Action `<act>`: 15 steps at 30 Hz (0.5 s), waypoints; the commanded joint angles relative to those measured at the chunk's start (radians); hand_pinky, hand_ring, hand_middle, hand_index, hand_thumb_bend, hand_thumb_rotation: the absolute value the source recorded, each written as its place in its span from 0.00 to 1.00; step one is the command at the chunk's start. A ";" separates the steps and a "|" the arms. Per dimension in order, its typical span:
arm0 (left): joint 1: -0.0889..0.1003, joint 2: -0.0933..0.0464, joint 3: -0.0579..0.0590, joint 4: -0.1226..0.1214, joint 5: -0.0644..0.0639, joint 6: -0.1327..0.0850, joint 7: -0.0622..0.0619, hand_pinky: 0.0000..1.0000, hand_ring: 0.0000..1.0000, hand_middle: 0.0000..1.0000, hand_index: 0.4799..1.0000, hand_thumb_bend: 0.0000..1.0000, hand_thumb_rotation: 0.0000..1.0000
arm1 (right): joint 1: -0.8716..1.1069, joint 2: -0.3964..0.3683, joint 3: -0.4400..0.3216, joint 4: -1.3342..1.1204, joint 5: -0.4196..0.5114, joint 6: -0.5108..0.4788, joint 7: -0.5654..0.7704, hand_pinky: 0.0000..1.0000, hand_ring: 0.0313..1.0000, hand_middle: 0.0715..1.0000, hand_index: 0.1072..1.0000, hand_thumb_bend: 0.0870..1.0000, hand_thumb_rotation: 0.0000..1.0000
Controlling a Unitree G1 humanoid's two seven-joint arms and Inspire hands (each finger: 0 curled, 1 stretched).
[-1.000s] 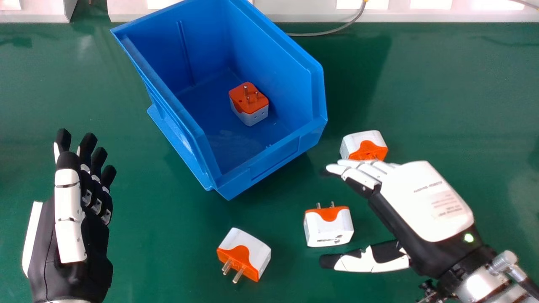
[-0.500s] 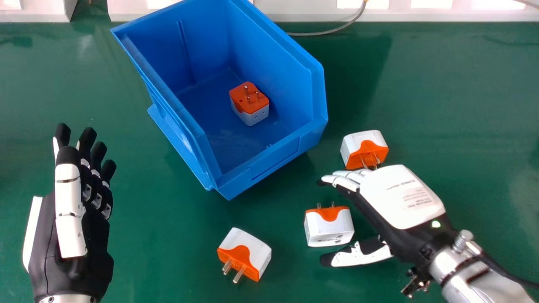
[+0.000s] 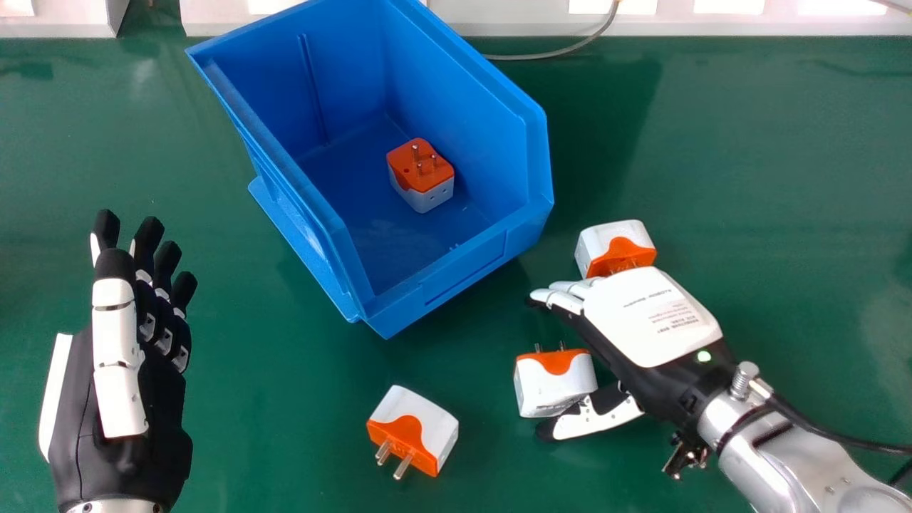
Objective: Pick all objects and put in blue box
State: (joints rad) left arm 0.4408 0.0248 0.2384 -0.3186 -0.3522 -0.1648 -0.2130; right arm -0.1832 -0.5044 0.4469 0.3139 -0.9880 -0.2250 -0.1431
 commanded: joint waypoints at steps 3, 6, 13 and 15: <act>0.004 0.003 0.000 -0.031 0.002 -0.009 0.003 1.00 1.00 1.00 1.00 0.44 1.00 | -0.024 -0.007 0.032 0.045 -0.018 -0.014 -0.044 0.64 0.73 0.75 0.73 0.49 0.43; 0.003 0.005 0.000 -0.032 -0.001 -0.008 0.001 1.00 1.00 1.00 1.00 0.44 1.00 | -0.034 0.002 0.040 0.089 0.001 -0.035 -0.091 0.54 0.60 0.61 0.56 0.46 0.28; 0.003 0.009 0.005 -0.033 0.001 -0.006 0.004 1.00 1.00 1.00 1.00 0.43 1.00 | -0.043 0.018 0.048 0.129 0.044 -0.027 -0.084 0.19 0.22 0.27 0.41 0.44 0.16; 0.004 0.009 0.006 -0.039 -0.004 -0.001 0.004 1.00 1.00 1.00 1.00 0.43 1.00 | -0.038 0.022 0.045 0.118 0.058 -0.012 -0.053 0.14 0.16 0.20 0.41 0.44 0.16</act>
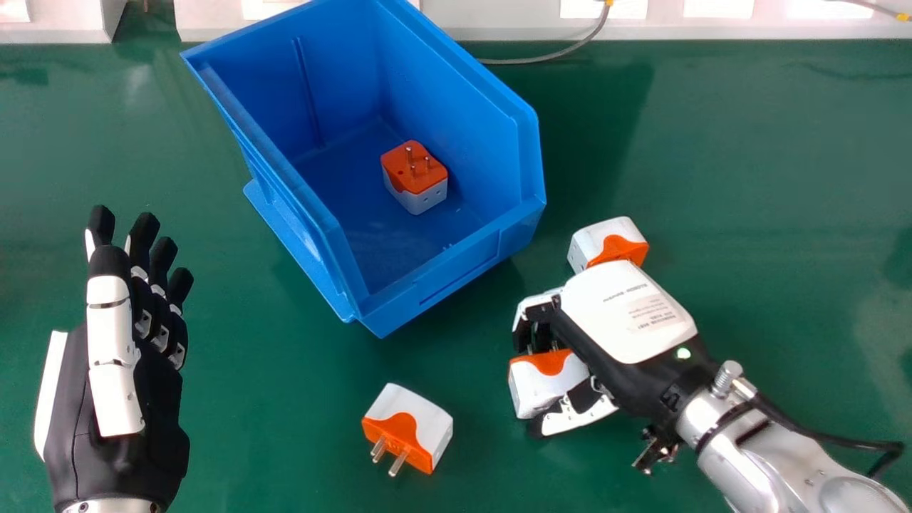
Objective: Pick all objects and put in blue box
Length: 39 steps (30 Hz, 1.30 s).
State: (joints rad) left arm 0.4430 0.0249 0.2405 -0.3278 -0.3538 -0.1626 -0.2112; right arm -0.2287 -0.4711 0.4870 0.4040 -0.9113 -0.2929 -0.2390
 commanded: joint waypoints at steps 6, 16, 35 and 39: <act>0.002 0.009 0.001 -0.042 -0.007 0.011 0.004 1.00 1.00 1.00 1.00 0.43 0.99 | 0.033 -0.007 -0.009 -0.038 0.034 0.096 0.117 0.11 0.14 0.19 0.41 0.44 0.16; -0.004 0.006 -0.004 -0.041 0.006 0.014 0.008 1.00 1.00 1.00 1.00 0.44 0.98 | 0.096 -0.008 -0.041 -0.190 0.070 0.137 0.155 0.13 0.17 0.23 0.41 0.44 0.15; -0.021 0.003 -0.009 -0.032 0.021 0.012 0.028 1.00 1.00 1.00 1.00 0.44 0.98 | 0.016 0.009 -0.173 -0.645 0.103 0.073 0.234 0.06 0.07 0.09 0.41 0.44 0.15; -0.032 0.003 -0.008 -0.017 0.016 0.009 0.022 1.00 1.00 1.00 1.00 0.44 0.98 | -0.101 0.068 -0.166 -0.588 0.091 0.099 0.244 0.06 0.07 0.09 0.41 0.44 0.15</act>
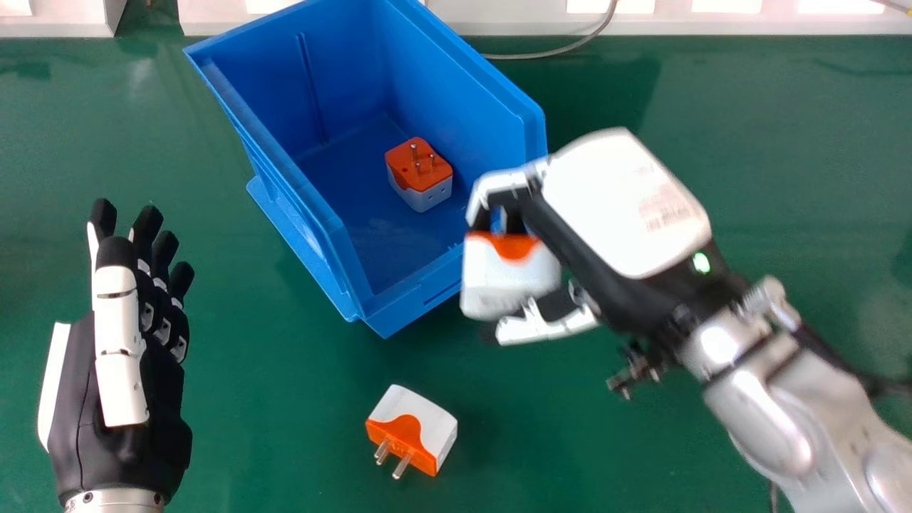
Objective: Pick all objects and put in blue box
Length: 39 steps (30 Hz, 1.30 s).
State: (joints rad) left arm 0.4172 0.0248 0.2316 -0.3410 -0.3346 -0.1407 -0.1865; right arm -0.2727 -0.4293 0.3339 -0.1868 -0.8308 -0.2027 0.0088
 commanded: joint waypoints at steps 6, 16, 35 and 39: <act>-0.014 0.001 0.003 0.013 0.004 -0.024 -0.002 1.00 1.00 1.00 1.00 0.45 0.98 | -0.254 0.114 0.016 0.176 -0.029 0.010 -0.065 0.08 0.10 0.13 0.41 0.43 0.16; -0.002 0.004 0.010 0.017 -0.003 -0.035 -0.017 1.00 1.00 0.99 1.00 0.45 0.96 | -0.612 0.251 0.093 0.587 -0.074 0.043 -0.133 0.15 0.19 0.23 0.41 0.44 0.15; 0.015 0.003 0.016 0.008 -0.006 -0.046 -0.023 1.00 1.00 1.00 1.00 0.42 0.97 | -0.971 0.462 0.256 1.328 -0.067 0.115 -0.236 0.15 0.19 0.43 0.42 0.47 0.00; 0.025 0.000 0.017 0.003 0.025 -0.054 -0.005 1.00 1.00 0.99 1.00 0.40 1.00 | -0.960 0.478 0.273 1.359 -0.064 0.124 -0.245 0.14 0.18 0.43 0.42 0.48 0.00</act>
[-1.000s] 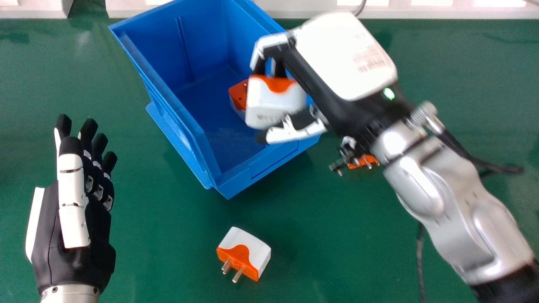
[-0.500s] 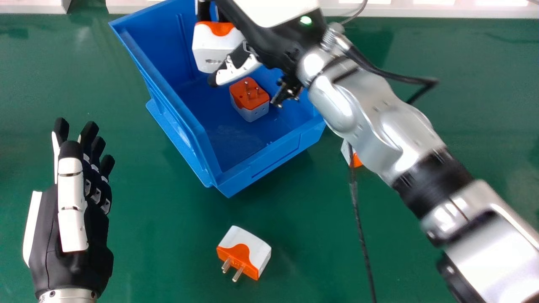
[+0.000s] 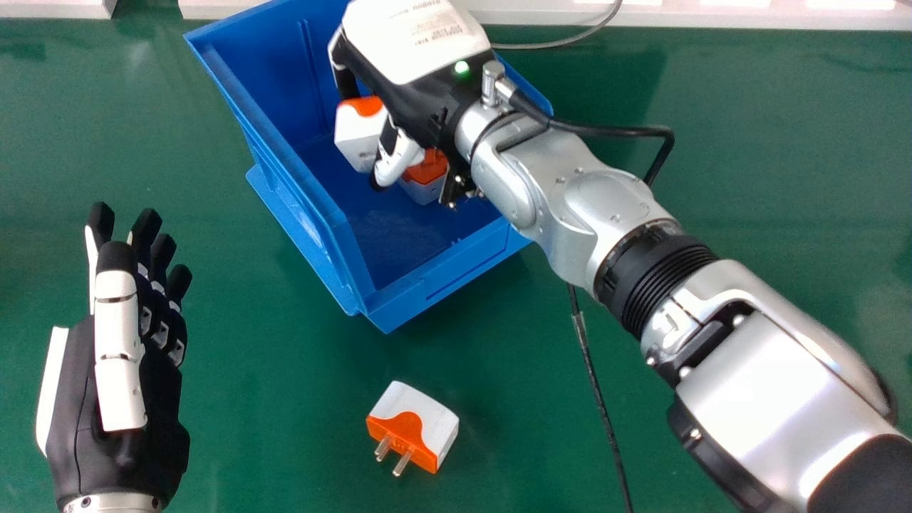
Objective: Pick all objects and put in blue box
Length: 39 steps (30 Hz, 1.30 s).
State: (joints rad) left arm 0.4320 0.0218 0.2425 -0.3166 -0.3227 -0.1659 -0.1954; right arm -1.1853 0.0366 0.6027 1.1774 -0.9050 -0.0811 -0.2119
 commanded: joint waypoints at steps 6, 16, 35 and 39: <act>0.014 0.003 0.001 -0.031 0.016 -0.021 0.011 1.00 1.00 0.99 1.00 0.41 1.00 | -0.025 0.014 0.060 0.012 -0.010 0.018 -0.035 0.11 0.16 0.43 0.42 0.48 0.00; 0.010 0.002 0.000 -0.026 0.011 -0.027 0.007 1.00 1.00 0.99 1.00 0.41 1.00 | -0.006 0.031 0.050 0.028 0.039 0.026 -0.022 0.14 0.19 0.38 0.44 0.47 0.00; -0.023 0.003 -0.007 -0.013 0.023 -0.022 0.023 1.00 1.00 0.99 1.00 0.42 1.00 | 0.019 0.011 0.101 -0.023 0.045 0.062 0.045 0.91 1.00 1.00 0.98 0.58 0.51; -0.035 0.004 -0.005 -0.006 0.036 -0.022 0.031 1.00 1.00 0.99 1.00 0.42 1.00 | 0.035 -0.001 0.099 -0.061 0.044 0.066 0.028 0.94 1.00 1.00 0.99 0.52 0.52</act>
State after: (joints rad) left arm 0.4020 0.0198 0.2387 -0.3189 -0.3016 -0.1711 -0.1696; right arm -1.1500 0.0422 0.7045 1.1544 -0.8633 -0.0126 -0.1623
